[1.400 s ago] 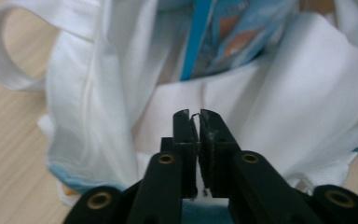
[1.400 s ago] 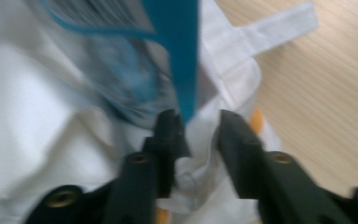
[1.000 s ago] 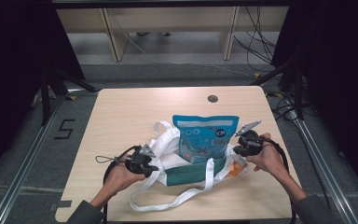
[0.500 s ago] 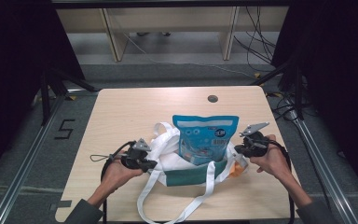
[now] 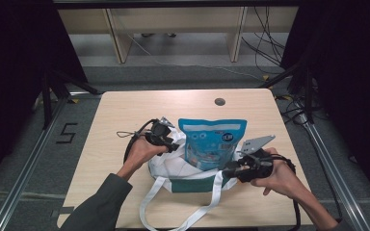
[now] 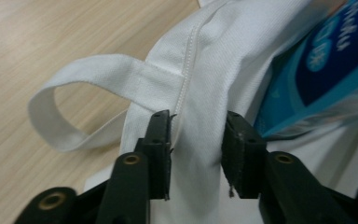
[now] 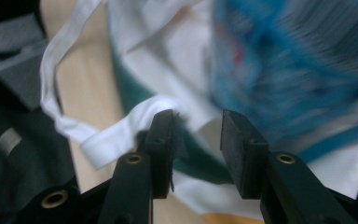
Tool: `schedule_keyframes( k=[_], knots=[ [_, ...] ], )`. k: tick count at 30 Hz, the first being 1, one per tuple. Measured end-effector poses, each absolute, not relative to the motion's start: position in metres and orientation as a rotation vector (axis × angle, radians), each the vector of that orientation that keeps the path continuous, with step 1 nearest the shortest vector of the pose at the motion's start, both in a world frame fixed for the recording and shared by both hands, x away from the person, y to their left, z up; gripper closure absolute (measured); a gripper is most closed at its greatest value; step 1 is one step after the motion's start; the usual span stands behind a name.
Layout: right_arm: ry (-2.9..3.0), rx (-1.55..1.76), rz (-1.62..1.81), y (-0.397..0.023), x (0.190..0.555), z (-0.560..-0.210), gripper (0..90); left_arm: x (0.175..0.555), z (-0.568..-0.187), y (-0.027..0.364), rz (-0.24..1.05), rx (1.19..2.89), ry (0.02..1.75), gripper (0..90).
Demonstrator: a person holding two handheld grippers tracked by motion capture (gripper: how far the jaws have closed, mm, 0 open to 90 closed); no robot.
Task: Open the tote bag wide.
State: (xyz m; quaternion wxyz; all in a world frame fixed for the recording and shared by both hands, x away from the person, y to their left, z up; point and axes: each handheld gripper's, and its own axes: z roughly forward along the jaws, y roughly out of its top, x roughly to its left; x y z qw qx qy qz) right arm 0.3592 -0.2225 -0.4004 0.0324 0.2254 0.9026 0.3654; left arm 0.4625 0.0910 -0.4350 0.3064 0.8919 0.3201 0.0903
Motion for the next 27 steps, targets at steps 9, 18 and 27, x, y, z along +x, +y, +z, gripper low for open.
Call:
schedule_keyframes(
  k=[9, 18, 27],
  knots=[
    [2.900, 0.576, 0.879, -0.224, 0.338, -0.444, 89.5, 0.489, -0.451, 0.091, 0.188, 2.335, 0.895, 85.1],
    [2.833, 0.715, 0.920, -0.233, 0.327, -0.477, 89.6, 0.507, -0.466, 0.087, 0.180, 2.305, 0.943, 86.2],
    [2.774, 0.792, 0.897, -0.230, 0.330, -0.490, 89.5, 0.517, -0.475, 0.088, 0.155, 2.263, 0.971, 86.0]
  ],
)
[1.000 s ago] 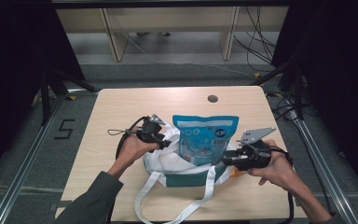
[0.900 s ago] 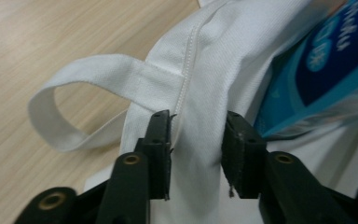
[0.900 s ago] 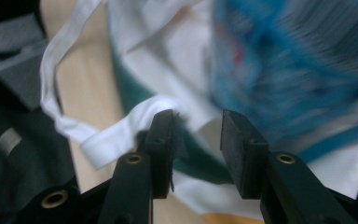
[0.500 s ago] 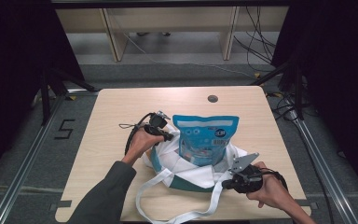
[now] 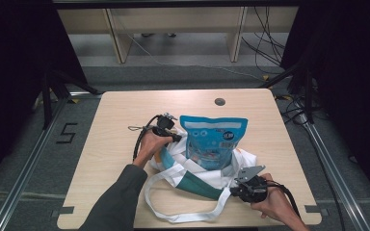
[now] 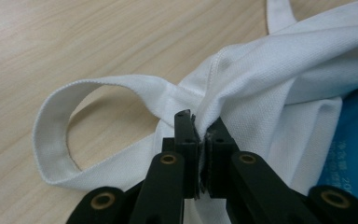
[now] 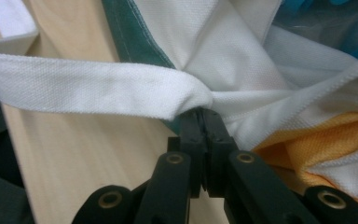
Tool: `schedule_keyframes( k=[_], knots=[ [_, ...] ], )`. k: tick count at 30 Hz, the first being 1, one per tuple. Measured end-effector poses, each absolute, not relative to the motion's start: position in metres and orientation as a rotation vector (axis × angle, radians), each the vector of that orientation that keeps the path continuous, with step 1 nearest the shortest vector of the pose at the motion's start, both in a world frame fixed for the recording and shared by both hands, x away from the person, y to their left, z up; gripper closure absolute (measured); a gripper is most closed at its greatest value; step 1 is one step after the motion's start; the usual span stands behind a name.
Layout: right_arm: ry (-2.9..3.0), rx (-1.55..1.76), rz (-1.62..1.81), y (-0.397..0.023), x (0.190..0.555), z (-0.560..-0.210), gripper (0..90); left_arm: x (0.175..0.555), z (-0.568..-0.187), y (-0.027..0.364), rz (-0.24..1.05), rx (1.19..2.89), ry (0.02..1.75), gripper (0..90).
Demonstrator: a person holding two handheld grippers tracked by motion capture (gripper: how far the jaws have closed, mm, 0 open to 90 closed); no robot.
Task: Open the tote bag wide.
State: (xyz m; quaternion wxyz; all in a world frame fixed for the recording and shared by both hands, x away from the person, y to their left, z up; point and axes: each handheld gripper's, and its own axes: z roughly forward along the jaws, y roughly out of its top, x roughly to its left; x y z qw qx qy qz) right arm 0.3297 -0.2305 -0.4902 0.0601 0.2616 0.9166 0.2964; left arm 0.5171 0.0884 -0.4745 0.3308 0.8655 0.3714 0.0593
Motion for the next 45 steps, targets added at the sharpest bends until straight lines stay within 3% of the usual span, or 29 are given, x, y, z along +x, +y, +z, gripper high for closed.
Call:
schedule_keyframes(
  k=[6, 11, 12, 18, 26, 33, 45],
  knots=[
    [2.720, 0.826, 0.855, -0.238, 0.348, -0.488, 89.1, 0.521, -0.479, 0.088, 0.167, 2.129, 1.057, 84.3],
    [2.714, 0.857, 0.974, -0.248, 0.350, -0.481, 86.5, 0.513, -0.468, 0.094, 0.154, 2.098, 1.069, 69.8],
    [2.705, 0.890, 1.033, -0.252, 0.348, -0.475, 84.9, 0.511, -0.464, 0.097, 0.149, 2.073, 1.075, 62.8],
    [2.575, 0.911, 1.188, -0.269, 0.343, -0.446, 77.6, 0.492, -0.444, 0.111, 0.140, 2.027, 1.071, 48.3],
    [2.465, 0.972, 1.206, -0.287, 0.344, -0.434, 71.1, 0.457, -0.423, 0.131, 0.145, 1.947, 1.056, 39.9],
    [2.404, 1.008, 1.189, -0.295, 0.347, -0.435, 67.8, 0.429, -0.419, 0.149, 0.181, 1.941, 1.007, 38.9],
    [2.324, 1.109, 1.185, -0.309, 0.337, -0.441, 54.9, 0.382, -0.430, 0.165, 0.200, 1.937, 0.969, 35.4]
  ],
)
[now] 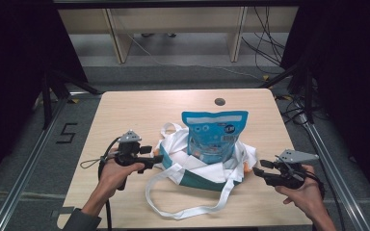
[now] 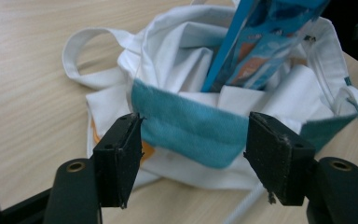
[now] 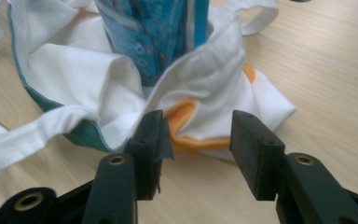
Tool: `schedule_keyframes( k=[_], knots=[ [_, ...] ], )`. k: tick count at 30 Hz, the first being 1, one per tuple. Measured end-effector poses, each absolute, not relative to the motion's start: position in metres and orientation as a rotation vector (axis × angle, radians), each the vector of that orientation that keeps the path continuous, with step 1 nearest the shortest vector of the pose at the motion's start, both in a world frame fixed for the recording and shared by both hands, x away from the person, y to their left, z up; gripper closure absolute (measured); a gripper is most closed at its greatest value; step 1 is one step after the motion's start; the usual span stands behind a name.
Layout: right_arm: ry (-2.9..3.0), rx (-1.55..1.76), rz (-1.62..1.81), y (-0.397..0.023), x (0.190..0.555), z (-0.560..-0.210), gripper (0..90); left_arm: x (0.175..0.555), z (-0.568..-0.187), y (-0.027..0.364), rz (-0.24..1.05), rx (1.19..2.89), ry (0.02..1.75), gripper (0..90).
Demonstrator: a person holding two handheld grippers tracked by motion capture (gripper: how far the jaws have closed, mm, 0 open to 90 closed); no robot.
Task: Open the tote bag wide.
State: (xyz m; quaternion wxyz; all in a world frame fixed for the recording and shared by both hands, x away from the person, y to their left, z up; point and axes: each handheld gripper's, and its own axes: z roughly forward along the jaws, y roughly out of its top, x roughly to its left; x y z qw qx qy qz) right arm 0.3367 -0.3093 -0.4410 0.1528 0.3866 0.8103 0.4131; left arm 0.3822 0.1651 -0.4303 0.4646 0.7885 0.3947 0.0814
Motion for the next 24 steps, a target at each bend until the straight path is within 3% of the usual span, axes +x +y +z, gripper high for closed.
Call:
schedule_keyframes(
  k=[24],
  knots=[
    [2.320, 1.249, 1.077, -0.320, 0.326, -0.467, 43.5, 0.322, -0.477, 0.184, 0.283, 1.988, 0.992, 32.4]
  ],
)
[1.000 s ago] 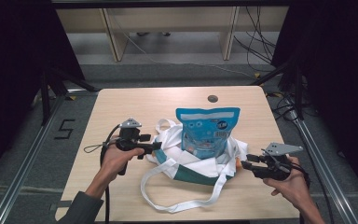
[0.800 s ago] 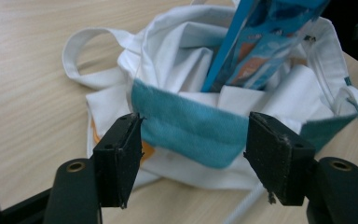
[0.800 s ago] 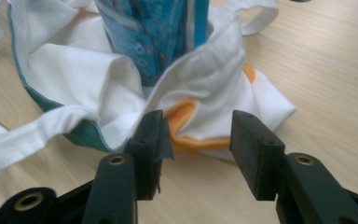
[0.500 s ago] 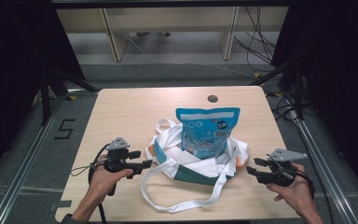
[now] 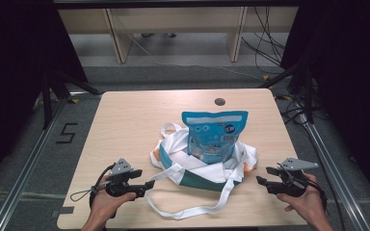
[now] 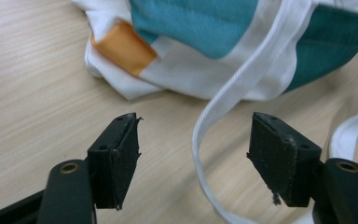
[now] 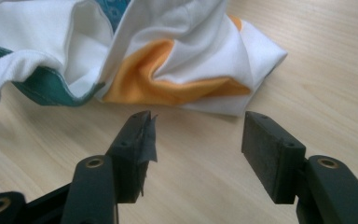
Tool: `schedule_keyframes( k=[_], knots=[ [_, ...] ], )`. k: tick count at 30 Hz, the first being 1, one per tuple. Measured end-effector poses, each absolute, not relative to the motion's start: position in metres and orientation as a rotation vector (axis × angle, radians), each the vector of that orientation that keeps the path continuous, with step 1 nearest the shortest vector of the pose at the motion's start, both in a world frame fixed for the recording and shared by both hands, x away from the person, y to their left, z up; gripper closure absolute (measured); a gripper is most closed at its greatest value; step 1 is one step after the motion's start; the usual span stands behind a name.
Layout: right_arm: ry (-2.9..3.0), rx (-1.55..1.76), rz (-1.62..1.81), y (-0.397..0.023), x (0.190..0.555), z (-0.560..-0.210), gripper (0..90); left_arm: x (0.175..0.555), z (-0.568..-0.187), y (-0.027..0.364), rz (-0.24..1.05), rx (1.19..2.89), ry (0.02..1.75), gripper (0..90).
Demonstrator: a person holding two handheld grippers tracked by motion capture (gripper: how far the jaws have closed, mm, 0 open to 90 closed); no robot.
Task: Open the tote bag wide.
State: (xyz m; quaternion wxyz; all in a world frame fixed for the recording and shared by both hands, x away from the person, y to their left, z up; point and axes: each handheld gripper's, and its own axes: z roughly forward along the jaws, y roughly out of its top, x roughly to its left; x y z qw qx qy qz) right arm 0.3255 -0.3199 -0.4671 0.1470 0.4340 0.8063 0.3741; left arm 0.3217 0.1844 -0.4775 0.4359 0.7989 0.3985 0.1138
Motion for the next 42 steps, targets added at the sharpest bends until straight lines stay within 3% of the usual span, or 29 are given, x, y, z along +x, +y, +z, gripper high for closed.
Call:
schedule_keyframes(
  k=[14, 21, 42],
  knots=[
    [2.345, 1.260, 1.051, -0.322, 0.302, -0.483, 38.3, 0.287, -0.493, 0.191, 0.337, 1.973, 1.009, 29.5],
    [2.360, 1.265, 1.006, -0.320, 0.286, -0.489, 37.3, 0.279, -0.502, 0.188, 0.348, 2.050, 1.012, 29.0],
    [2.356, 1.297, 0.982, -0.321, 0.280, -0.497, 28.4, 0.281, -0.505, 0.188, 0.354, 2.070, 1.021, 24.8]
  ],
)
